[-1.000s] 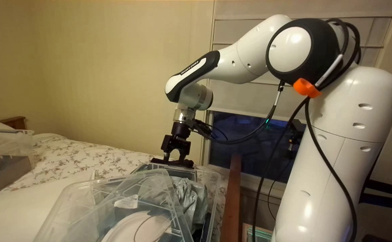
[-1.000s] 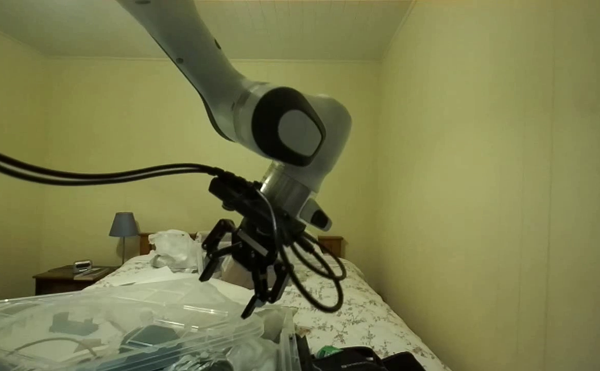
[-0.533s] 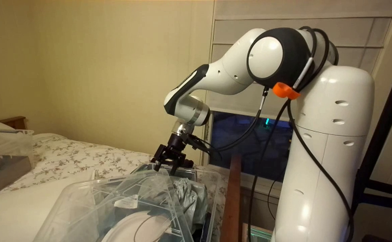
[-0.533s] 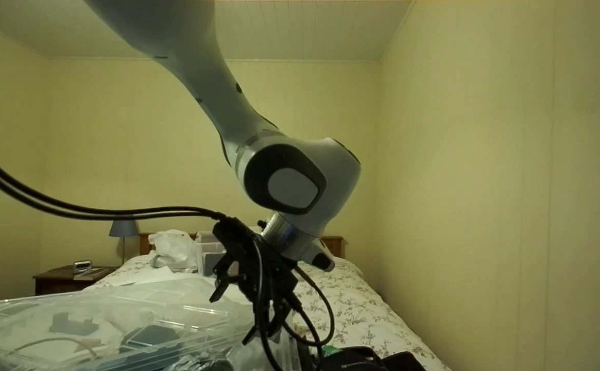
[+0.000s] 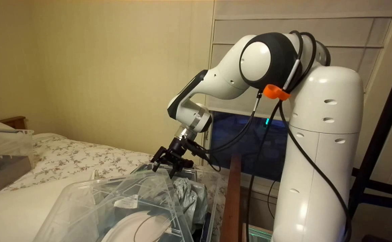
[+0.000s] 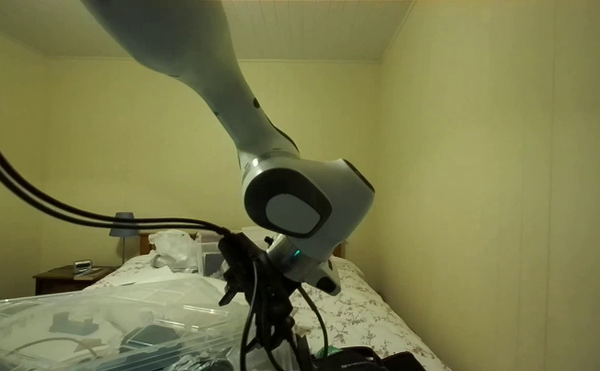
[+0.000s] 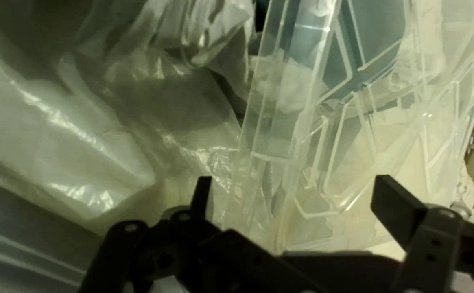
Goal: Remove the lid from the storage box
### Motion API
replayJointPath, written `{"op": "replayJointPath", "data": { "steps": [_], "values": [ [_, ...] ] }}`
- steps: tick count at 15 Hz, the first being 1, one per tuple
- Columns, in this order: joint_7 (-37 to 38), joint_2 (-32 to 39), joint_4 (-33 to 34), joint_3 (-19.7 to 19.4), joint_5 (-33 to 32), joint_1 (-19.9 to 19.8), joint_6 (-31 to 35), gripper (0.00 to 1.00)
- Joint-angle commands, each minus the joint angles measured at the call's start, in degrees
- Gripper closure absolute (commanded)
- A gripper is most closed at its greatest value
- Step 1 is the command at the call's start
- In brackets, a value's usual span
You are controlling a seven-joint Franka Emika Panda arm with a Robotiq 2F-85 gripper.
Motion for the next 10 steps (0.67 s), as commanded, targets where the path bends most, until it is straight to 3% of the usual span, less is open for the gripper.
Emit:
{"op": "replayJointPath", "data": {
  "steps": [1, 4, 5, 9, 10],
  "values": [
    [-2.1, 2.2, -0.8, 1.1, 7.2, -1.3, 0.6, 0.00],
    [-2.7, 3.6, -1.4, 0.9, 9.7, -1.8, 0.7, 0.00],
    [-2.8, 3.8, -1.5, 0.9, 10.4, -2.0, 0.4, 0.06],
    [-3.5, 3.1, -0.6, 0.9, 15.1, -2.6, -1.4, 0.50],
    [-3.8, 2.4, -0.4, 0.7, 15.6, -2.6, -1.6, 0.56]
  ]
}}
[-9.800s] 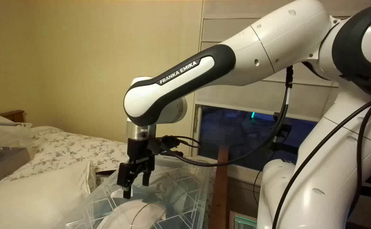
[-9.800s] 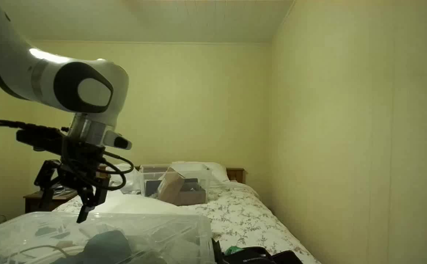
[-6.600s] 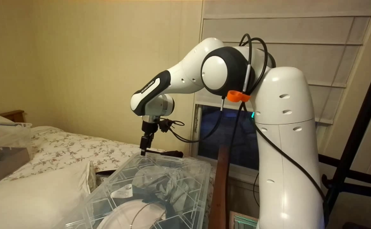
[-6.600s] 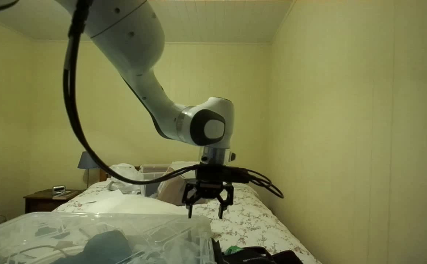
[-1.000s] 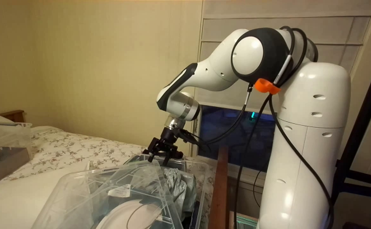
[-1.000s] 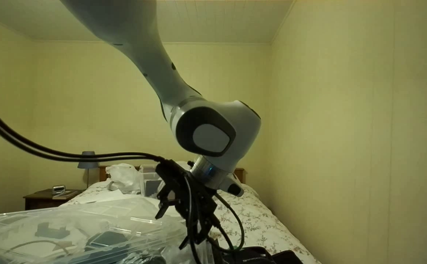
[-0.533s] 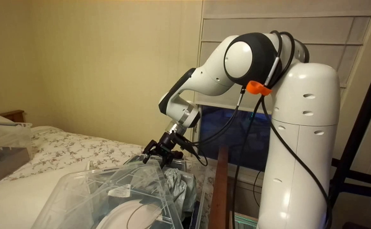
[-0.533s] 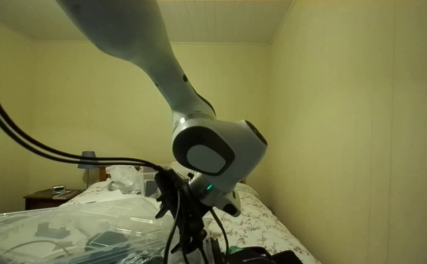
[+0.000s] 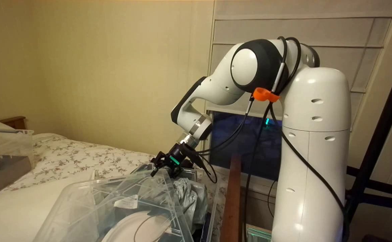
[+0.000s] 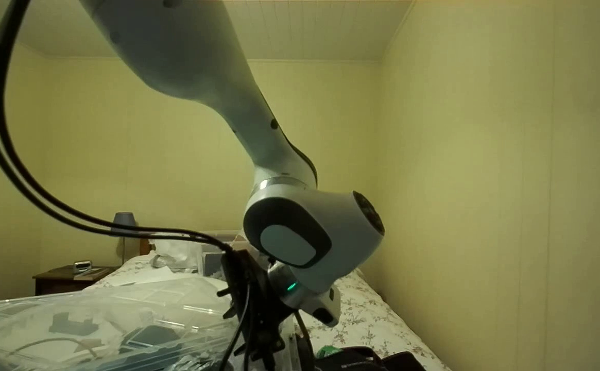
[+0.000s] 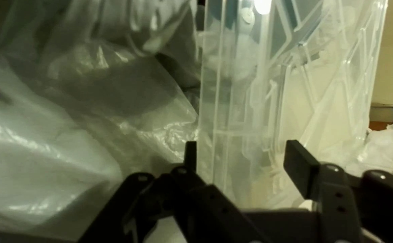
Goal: Remove the lid from the storage box
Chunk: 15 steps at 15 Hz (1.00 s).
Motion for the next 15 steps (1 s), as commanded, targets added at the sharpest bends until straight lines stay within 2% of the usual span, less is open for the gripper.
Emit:
{"op": "replayJointPath", "data": {
  "steps": [1, 4, 5, 6, 7, 9, 11, 15],
  "values": [
    [-2.0, -1.8, 0.5, 0.4, 4.0, -1.1, -1.4, 0.61],
    [-2.8, -3.3, 1.1, 0.2, 5.8, -1.3, -4.0, 0.71],
    [-2.7, -4.0, 1.3, 0.0, 6.2, -1.3, -4.9, 0.71],
    [-2.9, -4.5, 1.6, -0.2, 7.0, -1.4, -6.1, 0.77],
    [-2.7, -5.0, 1.8, -0.3, 7.0, -1.5, -7.0, 0.75],
    [-1.5, -6.2, 2.0, -0.6, 6.1, -1.3, -8.6, 0.94],
    [0.4, -7.7, 2.3, -0.4, 5.2, -0.7, -9.3, 1.00],
    [4.7, -12.2, 4.1, 1.3, 4.3, 1.5, -10.7, 0.98]
  ]
}}
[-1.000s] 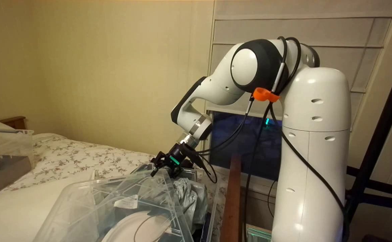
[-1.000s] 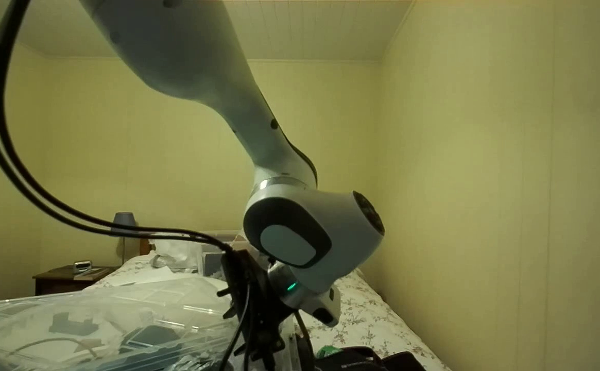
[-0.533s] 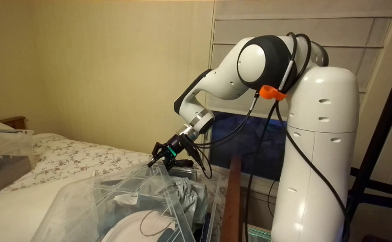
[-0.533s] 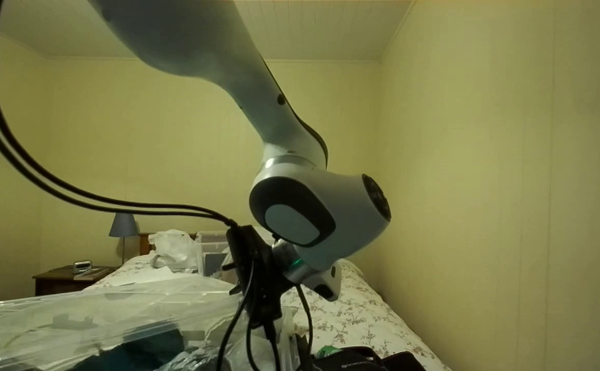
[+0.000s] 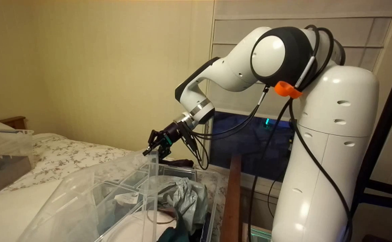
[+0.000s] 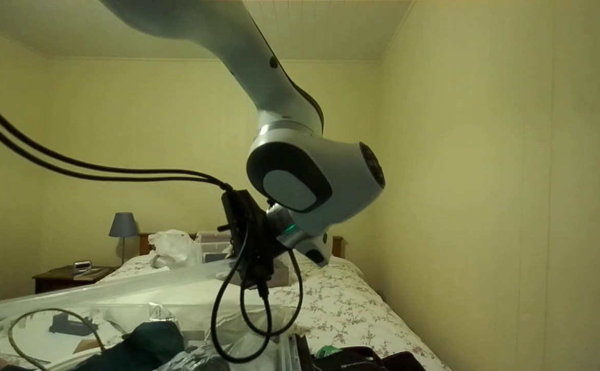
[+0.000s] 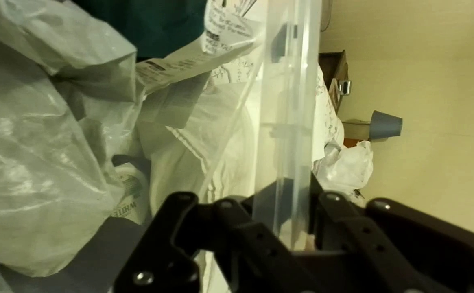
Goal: Remove the lid from the storage box
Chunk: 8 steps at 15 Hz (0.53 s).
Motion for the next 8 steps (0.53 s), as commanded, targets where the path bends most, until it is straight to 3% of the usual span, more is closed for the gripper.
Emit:
{"op": "replayJointPath", "data": {
  "steps": [1, 5, 8],
  "values": [
    [4.7, -5.1, 2.2, 1.7, -0.3, 2.3, -3.1, 0.98],
    [11.5, -7.1, 6.4, 5.0, 7.8, 6.4, -3.2, 0.98],
    [16.9, -5.9, 10.4, 8.3, 14.2, 9.7, 1.8, 0.98]
  ]
}}
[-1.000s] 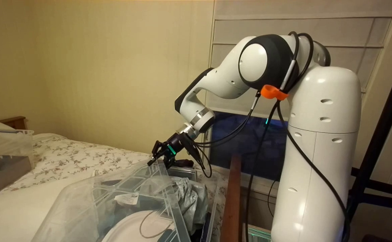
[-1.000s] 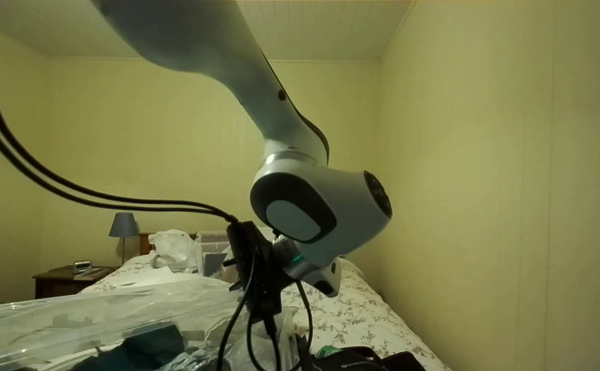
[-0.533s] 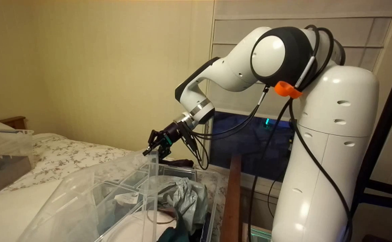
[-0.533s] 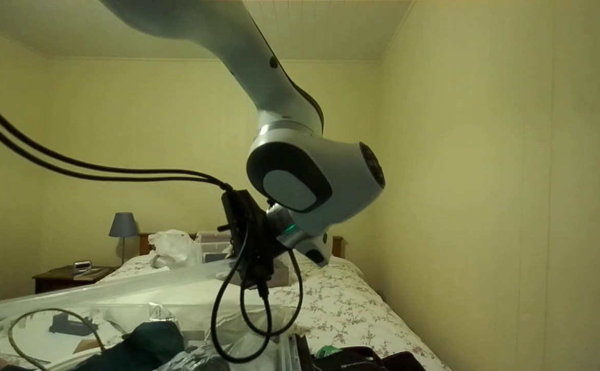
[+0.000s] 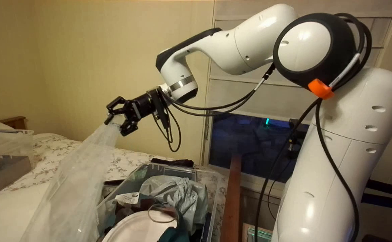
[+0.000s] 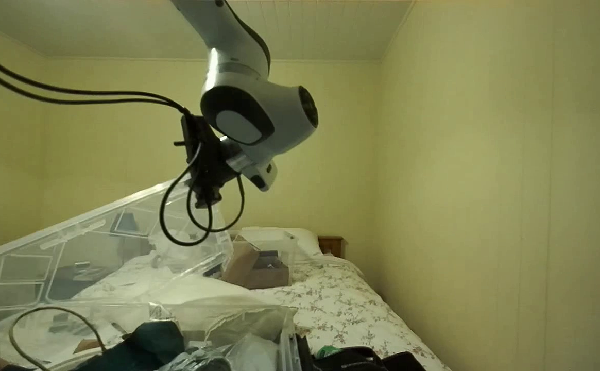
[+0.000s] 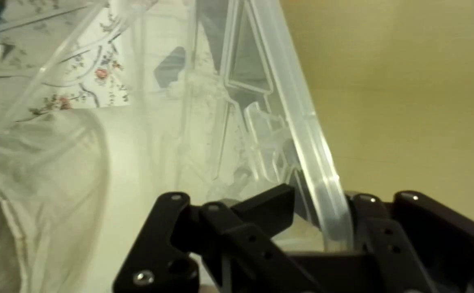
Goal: Remove the lid from the storage box
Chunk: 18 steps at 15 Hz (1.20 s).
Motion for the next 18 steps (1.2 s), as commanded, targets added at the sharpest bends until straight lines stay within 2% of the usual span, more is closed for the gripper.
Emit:
{"op": "replayJointPath", "data": {
  "steps": [1, 3, 5, 6, 11, 12, 14, 18],
  "values": [
    [6.7, 1.7, 5.2, 3.3, 7.6, 3.5, 5.3, 0.98],
    [8.1, 3.3, 7.9, 5.3, 10.2, 5.5, 9.3, 0.98],
    [6.2, 4.8, 10.2, 6.4, 9.7, 6.6, 9.2, 0.98],
    [6.2, 2.5, 6.7, 5.8, 7.7, 6.0, 9.1, 0.91],
    [6.2, 4.3, 9.1, 6.3, 7.7, 6.6, 9.1, 0.91],
    [6.7, 4.6, 9.6, 6.5, 8.3, 6.7, 9.0, 0.98],
    [6.6, 5.4, 12.3, 7.0, 10.7, 7.3, 10.9, 0.98],
    [5.8, 7.9, 21.3, 8.2, 19.8, 8.2, 17.6, 0.98]
  ]
}}
